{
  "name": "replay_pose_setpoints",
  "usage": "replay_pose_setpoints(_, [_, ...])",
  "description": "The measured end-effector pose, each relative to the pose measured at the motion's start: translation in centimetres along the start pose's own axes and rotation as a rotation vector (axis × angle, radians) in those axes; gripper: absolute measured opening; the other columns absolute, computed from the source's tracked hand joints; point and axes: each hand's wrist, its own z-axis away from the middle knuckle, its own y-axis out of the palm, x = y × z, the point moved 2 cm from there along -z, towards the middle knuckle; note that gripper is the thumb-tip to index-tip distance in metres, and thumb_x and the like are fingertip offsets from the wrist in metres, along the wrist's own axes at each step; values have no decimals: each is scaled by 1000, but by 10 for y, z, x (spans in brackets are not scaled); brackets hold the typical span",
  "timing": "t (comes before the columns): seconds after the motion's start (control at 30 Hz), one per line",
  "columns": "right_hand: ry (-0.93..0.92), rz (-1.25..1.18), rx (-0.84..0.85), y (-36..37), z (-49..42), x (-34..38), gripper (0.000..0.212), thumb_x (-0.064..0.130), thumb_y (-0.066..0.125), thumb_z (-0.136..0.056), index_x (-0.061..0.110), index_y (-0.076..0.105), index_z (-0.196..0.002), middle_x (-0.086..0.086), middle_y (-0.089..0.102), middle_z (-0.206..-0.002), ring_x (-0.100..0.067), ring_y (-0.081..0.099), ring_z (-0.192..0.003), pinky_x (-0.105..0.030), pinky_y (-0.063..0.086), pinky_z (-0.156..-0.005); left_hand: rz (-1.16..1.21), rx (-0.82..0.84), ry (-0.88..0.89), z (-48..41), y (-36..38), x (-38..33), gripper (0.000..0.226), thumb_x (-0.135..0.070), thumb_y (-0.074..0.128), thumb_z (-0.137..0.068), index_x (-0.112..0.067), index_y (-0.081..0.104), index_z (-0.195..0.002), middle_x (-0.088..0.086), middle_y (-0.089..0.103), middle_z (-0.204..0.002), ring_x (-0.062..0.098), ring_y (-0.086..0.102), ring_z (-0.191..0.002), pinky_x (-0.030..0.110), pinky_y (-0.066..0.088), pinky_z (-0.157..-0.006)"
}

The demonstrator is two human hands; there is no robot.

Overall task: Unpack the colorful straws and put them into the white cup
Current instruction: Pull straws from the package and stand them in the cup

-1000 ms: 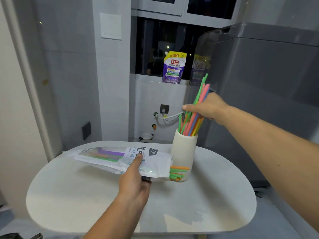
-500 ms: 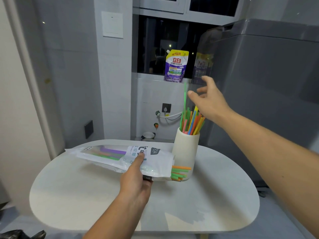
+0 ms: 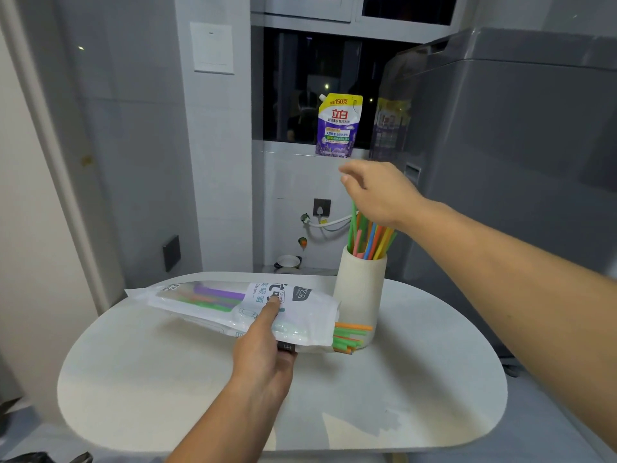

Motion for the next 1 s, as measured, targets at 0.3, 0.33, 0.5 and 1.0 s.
replay_pose_setpoints(0.3, [75, -63, 181, 17, 21, -21, 40, 49, 30, -105, 25, 53, -83, 5, 59, -87, -16, 60, -85, -23, 43, -65, 1, 1, -6, -2, 2, 1, 39, -10, 71, -93, -15, 66, -132, 5, 78, -117, 19, 77, -94, 33, 64, -60])
replay_pose_setpoints(0.33, [59, -73, 158, 17, 21, -22, 35, 50, 30, -105, 27, 55, -93, 6, 59, -96, -16, 59, -90, -23, 43, -67, -1, -1, -5, -1, 2, 1, 39, -10, 71, -93, -15, 66, -131, 6, 78, -117, 19, 77, -94, 33, 64, -60])
replay_pose_setpoints(0.5, [73, -71, 226, 23, 31, -25, 36, 51, 30, -104, 32, 57, -119, 0, 62, -124, -24, 59, -118, -38, 50, -92, 7, 1, -5, 0, 3, -2, 39, -9, 70, -93, -15, 65, -132, 6, 78, -116, 19, 77, -93, 32, 64, -58])
replay_pose_setpoints(1.0, [610, -944, 145, 84, 171, 22, 28, 38, 62, -96, 13, 74, -90, -11, 70, -81, -17, 61, -57, -31, 46, -51, 2, 24, 89, -1, 3, -17, 37, -13, 71, -94, -15, 66, -131, 5, 78, -118, 20, 77, -97, 35, 65, -73])
